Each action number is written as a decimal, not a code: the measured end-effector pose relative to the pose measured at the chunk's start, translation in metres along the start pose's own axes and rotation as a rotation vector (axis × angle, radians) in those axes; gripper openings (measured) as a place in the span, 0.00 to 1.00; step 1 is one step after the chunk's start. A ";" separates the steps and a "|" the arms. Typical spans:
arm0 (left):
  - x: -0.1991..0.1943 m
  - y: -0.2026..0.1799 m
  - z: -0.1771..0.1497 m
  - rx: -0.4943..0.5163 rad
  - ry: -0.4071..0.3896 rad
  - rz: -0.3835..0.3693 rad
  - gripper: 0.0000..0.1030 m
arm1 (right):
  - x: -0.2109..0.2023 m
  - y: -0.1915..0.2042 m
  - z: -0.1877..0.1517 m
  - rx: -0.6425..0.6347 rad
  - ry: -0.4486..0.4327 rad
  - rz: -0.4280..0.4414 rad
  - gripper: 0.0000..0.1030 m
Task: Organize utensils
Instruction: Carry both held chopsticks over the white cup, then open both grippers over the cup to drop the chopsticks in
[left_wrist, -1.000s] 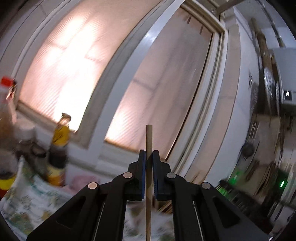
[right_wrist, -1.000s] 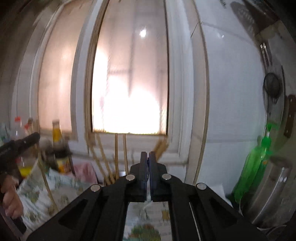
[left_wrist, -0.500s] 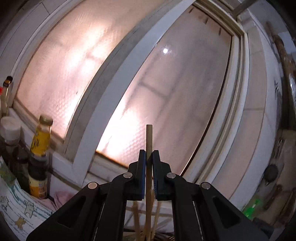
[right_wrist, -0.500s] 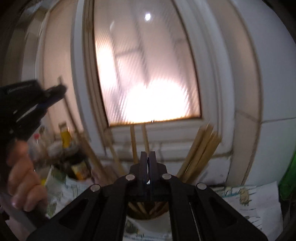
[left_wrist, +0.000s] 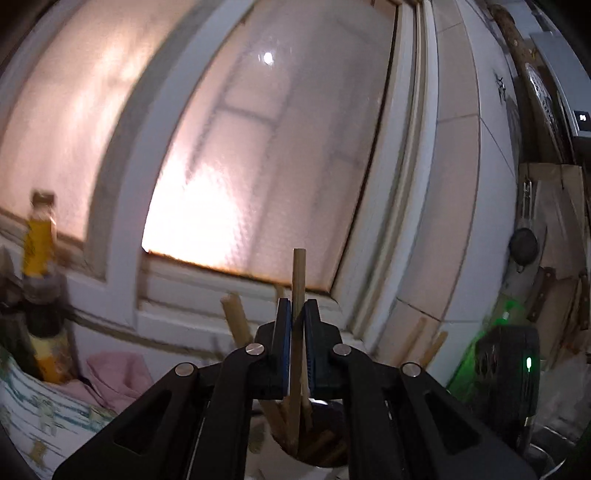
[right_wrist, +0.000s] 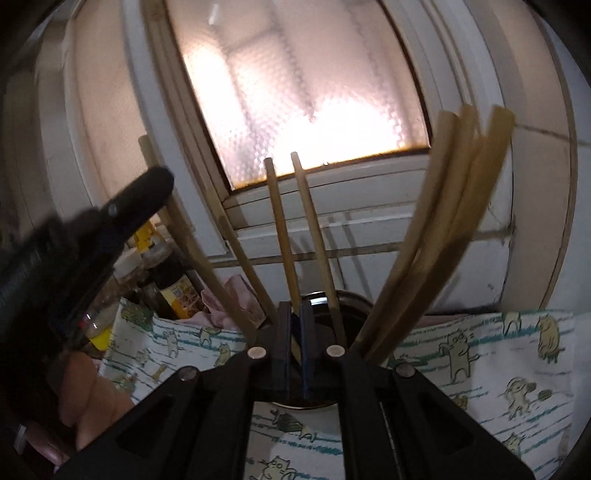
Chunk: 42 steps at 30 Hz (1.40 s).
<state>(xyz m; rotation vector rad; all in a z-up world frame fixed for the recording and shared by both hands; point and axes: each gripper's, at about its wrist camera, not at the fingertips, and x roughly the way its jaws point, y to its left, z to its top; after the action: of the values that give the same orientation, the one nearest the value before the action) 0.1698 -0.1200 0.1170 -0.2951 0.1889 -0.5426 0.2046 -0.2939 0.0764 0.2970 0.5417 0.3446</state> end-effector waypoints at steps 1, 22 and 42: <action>0.003 -0.001 -0.002 -0.008 0.021 -0.011 0.06 | 0.000 -0.004 0.001 0.020 0.004 0.016 0.05; 0.039 -0.036 -0.046 0.083 0.227 -0.091 0.09 | -0.107 -0.066 0.010 0.295 -0.481 0.109 0.67; -0.075 -0.031 -0.021 0.197 -0.069 0.148 0.98 | -0.135 -0.061 0.014 0.246 -0.611 -0.075 1.00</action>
<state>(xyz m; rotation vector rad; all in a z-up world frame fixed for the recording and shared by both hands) 0.0869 -0.1102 0.1149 -0.1064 0.0887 -0.3998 0.1184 -0.4046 0.1261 0.5921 -0.0099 0.0999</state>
